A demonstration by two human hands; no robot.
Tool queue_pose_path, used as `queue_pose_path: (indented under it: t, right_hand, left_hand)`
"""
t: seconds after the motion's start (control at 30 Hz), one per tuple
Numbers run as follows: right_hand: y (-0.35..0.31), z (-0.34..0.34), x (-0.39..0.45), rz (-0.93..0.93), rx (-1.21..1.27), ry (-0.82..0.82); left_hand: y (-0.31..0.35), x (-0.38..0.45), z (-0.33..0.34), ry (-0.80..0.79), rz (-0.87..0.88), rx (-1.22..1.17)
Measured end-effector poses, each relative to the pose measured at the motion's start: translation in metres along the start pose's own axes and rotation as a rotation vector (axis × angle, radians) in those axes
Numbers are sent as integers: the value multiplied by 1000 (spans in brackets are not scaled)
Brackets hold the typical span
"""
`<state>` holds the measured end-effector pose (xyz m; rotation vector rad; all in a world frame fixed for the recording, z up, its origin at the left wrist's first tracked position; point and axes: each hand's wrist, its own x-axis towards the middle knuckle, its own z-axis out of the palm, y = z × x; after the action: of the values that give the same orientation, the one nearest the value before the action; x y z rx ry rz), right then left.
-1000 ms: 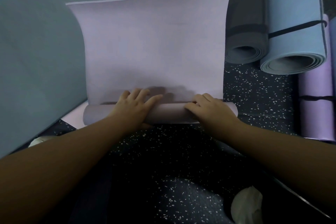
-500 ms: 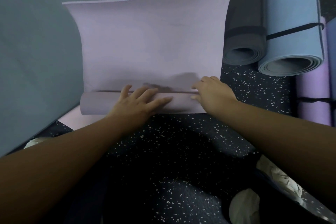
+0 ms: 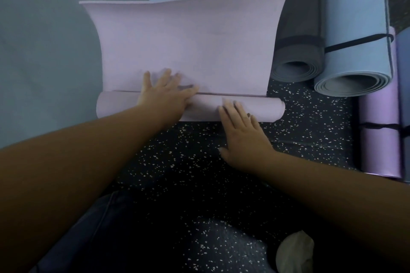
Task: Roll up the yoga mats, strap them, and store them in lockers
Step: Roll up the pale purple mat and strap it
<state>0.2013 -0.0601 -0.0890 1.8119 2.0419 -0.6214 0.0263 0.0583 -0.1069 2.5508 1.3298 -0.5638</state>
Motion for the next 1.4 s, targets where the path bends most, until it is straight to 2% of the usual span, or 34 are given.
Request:
queue_pose_path:
  t: [0.2,0.3,0.37,0.57,0.63,0.83,1.07,1.13,1.2,1.23,1.33,1.4]
  right_hand:
    - [11,-12,10,18,5,-95]
    - [16,-23,19,20,26,-126]
    - [20,-30,25,27,55,-149]
    - [28,-36,32,23,93,-144]
    - [31,-35,28,42,122,-97]
    - [34,-20,8,0,74,22]
    - [26,-26,10,-68,100,191]
    - [21,-21,7,-71,115,189]
    - [19,-7,1,-136,68,216]
    - [17,2,-3,-185,22,216]
    - [12,27,-18,-284,-85,195]
    - [9,34,-25,-311,-128,182]
  left_hand:
    - [7,-9,5,168,-6,-3]
    - [9,-19,23,435,129,16]
    - [8,-23,39,522,191,115]
    - [7,-17,42,352,110,372]
    - [2,-8,33,250,134,369]
    - [-5,16,-3,155,72,381]
    - [-3,5,6,235,78,398]
    - [-1,-9,20,331,117,316]
    - [5,-26,28,348,176,220]
    - [10,-36,29,313,190,191]
    - [27,-59,30,-13,158,203]
    - [31,-62,28,-51,165,192]
